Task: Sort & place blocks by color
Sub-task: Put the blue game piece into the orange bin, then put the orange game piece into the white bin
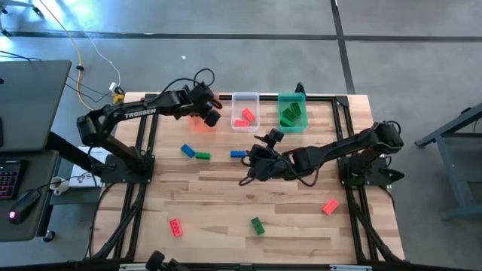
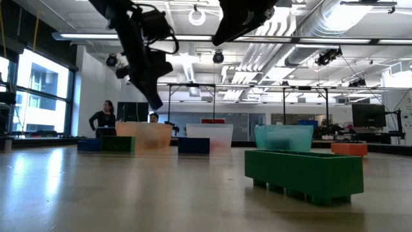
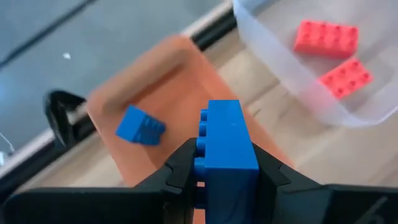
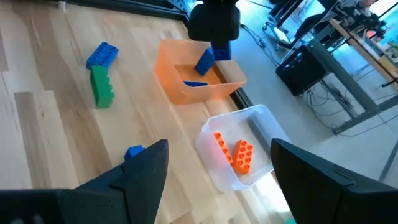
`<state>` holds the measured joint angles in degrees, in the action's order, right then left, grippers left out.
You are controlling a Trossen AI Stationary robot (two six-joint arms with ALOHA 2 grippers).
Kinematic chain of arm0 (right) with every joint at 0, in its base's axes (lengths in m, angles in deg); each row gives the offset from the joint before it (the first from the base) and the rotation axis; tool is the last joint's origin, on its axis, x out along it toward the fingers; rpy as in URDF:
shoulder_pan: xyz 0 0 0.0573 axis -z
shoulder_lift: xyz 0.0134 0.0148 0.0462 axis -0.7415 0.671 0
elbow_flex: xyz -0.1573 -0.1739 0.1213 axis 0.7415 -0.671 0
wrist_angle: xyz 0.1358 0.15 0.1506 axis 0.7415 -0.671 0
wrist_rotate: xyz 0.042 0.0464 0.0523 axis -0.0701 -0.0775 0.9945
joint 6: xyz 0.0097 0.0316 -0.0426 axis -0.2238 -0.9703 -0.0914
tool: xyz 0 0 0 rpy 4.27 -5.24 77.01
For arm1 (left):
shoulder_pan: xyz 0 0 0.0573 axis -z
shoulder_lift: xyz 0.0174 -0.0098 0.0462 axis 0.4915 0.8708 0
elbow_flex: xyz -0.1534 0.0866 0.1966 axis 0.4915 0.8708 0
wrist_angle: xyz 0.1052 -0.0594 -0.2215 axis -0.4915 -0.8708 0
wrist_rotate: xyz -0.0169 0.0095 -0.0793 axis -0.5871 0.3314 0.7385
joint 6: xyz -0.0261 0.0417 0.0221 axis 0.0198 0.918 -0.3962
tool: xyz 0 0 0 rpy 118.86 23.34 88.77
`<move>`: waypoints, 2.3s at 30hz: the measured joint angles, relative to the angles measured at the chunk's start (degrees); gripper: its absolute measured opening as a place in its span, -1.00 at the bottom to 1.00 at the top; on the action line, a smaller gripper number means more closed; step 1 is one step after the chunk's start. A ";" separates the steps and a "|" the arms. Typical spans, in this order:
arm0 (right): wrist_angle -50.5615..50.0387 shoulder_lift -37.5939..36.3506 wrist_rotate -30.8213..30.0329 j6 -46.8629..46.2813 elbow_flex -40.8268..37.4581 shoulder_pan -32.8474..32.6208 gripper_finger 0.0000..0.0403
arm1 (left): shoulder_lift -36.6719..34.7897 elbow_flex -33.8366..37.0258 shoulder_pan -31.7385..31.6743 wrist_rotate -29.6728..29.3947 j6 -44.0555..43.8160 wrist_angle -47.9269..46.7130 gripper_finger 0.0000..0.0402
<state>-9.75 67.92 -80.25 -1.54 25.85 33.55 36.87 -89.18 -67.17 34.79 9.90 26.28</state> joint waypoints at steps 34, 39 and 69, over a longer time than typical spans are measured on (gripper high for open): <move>-1.47 0.00 3.85 -1.83 0.00 0.04 0.34 | 6.29 5.54 -5.02 4.49 8.36 6.15 -0.43; -3.08 0.00 3.85 -3.49 0.00 0.02 0.34 | 6.27 5.50 -5.02 4.43 9.17 6.13 -0.18; -45.06 0.00 14.70 -43.86 -0.02 5.03 0.34 | -10.16 -0.67 8.22 8.70 9.80 -3.81 0.04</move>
<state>-54.81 67.92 -65.55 -45.41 25.83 38.58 26.71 -89.84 -58.94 43.49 19.70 22.47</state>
